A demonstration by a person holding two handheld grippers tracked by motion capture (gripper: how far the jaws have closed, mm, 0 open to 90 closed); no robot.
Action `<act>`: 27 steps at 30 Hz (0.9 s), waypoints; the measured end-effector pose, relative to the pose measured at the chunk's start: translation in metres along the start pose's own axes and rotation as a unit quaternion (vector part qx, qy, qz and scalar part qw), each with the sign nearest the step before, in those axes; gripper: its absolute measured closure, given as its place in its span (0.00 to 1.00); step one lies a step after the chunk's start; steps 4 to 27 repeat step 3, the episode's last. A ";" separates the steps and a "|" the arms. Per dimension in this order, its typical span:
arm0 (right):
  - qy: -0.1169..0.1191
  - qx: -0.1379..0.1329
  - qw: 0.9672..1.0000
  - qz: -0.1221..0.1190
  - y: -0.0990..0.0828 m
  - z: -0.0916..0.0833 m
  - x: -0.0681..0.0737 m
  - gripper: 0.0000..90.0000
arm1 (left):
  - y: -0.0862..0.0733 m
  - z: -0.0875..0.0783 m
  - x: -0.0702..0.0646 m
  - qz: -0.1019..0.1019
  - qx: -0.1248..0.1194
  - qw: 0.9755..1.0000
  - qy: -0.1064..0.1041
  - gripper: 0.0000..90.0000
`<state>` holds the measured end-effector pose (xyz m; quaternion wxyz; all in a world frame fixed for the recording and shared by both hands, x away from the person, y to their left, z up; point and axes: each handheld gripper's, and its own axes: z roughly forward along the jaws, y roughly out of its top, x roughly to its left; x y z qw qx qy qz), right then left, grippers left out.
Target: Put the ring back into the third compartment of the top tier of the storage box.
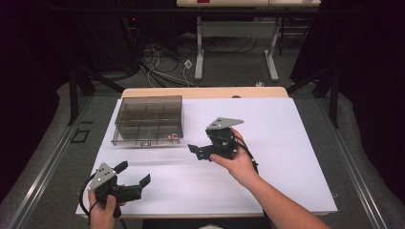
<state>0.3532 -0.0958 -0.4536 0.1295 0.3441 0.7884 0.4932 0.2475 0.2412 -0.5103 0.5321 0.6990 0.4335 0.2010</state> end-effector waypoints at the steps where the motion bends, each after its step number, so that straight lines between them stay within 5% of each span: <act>1: -0.003 -0.003 1.000 -0.002 -0.004 -0.004 -0.002 0.16 | 0.000 0.000 0.000 0.000 0.000 1.000 0.000 0.00; 27: -0.013 -0.009 1.000 0.002 -0.012 -0.011 -0.005 0.14 | 0.000 0.000 0.000 0.000 0.001 1.000 0.001 0.00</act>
